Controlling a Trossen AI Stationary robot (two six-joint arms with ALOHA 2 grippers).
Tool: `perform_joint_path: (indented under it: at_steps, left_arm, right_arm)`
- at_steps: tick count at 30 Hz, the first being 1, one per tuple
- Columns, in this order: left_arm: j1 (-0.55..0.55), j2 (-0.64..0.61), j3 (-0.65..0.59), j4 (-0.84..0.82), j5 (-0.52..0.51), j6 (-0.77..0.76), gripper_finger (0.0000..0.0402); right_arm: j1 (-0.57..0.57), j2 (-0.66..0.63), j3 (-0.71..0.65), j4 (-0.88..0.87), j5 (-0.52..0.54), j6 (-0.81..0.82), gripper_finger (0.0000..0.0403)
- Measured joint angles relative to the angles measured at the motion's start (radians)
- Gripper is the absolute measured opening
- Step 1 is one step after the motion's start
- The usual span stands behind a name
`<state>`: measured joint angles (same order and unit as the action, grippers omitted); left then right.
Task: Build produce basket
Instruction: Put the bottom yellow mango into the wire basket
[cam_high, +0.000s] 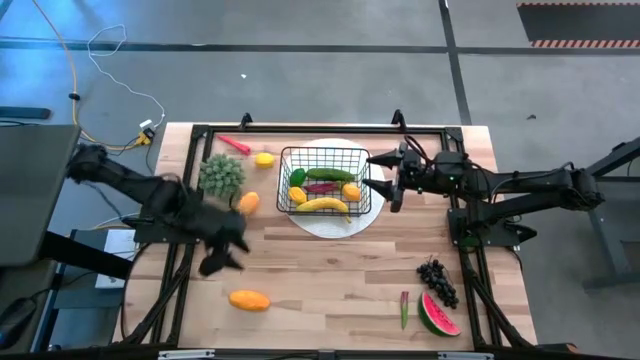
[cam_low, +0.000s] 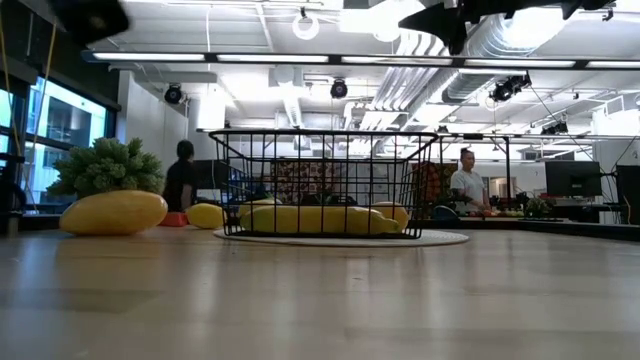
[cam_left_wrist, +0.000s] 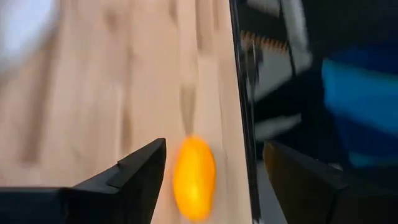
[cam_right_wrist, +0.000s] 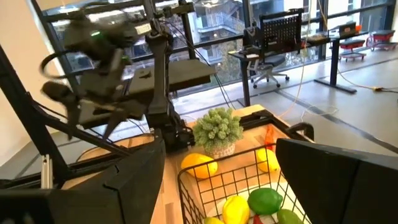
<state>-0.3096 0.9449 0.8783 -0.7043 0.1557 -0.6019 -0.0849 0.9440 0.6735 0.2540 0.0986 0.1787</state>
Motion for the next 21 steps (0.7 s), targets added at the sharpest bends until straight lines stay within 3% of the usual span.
perform_joint_path:
  at_steps: [5,8,15,21]
  left_arm:
    - [-0.229,0.085,0.000,-0.033,-0.091,-0.133,0.0257]
    - [-0.302,0.152,0.000,-0.032,-0.147,-0.192,0.0258]
    - [-0.348,0.332,0.000,-0.009,-0.175,-0.274,0.0288]
    - [-0.366,0.473,0.000,0.104,-0.171,-0.251,0.0325]
  right_arm:
    - [0.000,0.000,0.000,-0.016,0.001,0.000,0.0288]
    - [0.000,0.000,0.000,-0.021,0.001,0.001,0.0288]
    - [0.000,0.000,0.000,-0.034,0.001,0.004,0.0288]
    - [0.000,0.000,0.000,-0.035,0.000,0.004,0.0288]
